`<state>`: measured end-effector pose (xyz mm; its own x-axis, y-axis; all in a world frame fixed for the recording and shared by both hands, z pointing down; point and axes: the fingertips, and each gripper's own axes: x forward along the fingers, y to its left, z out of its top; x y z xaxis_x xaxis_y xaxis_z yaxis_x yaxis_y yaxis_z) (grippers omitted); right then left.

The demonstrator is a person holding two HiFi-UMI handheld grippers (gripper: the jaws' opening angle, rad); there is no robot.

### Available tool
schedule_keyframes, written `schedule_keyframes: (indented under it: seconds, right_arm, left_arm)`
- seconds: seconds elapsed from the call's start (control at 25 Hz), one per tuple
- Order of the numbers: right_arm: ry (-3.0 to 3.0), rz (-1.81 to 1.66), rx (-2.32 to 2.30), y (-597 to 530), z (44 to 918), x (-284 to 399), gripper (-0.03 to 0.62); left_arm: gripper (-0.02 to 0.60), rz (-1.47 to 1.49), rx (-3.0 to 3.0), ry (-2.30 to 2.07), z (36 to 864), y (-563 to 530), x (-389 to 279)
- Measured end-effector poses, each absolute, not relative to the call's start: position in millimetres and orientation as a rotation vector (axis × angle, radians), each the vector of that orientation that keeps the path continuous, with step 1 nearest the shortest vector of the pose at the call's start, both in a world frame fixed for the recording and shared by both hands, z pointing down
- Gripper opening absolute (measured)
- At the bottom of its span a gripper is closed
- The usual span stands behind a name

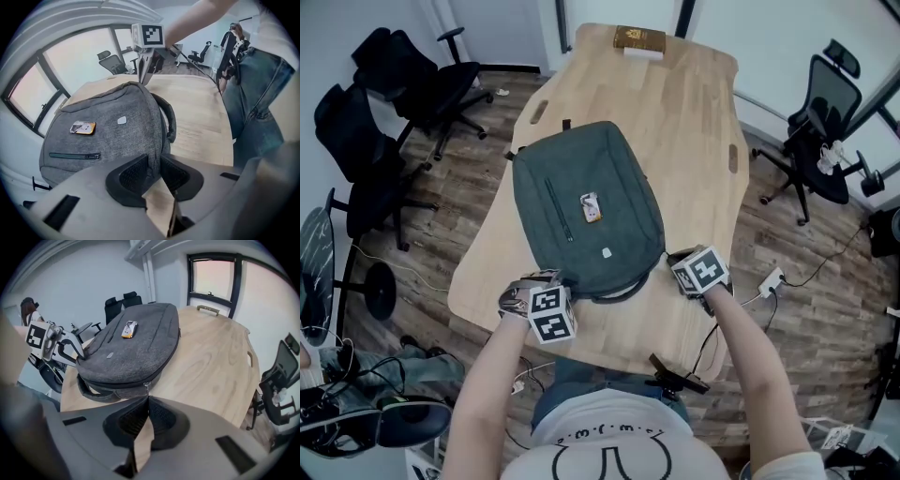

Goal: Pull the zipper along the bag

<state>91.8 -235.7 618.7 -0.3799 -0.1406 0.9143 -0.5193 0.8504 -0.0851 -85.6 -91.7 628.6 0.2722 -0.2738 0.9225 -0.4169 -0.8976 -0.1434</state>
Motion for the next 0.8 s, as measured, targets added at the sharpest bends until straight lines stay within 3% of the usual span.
schedule_keyframes:
  seconds: [0.32, 0.8]
  right_arm:
    - [-1.976, 0.538, 0.511, -184.2, 620.8, 100.6, 0.052]
    - [-2.041, 0.805, 0.406, -90.6, 628.3, 54.2, 0.054]
  left_arm:
    - [0.100, 1.726, 2.328, -0.663, 631.9, -92.7, -104.9]
    - [0.138, 2.079, 2.136, -0.940, 626.3, -140.0, -179.0]
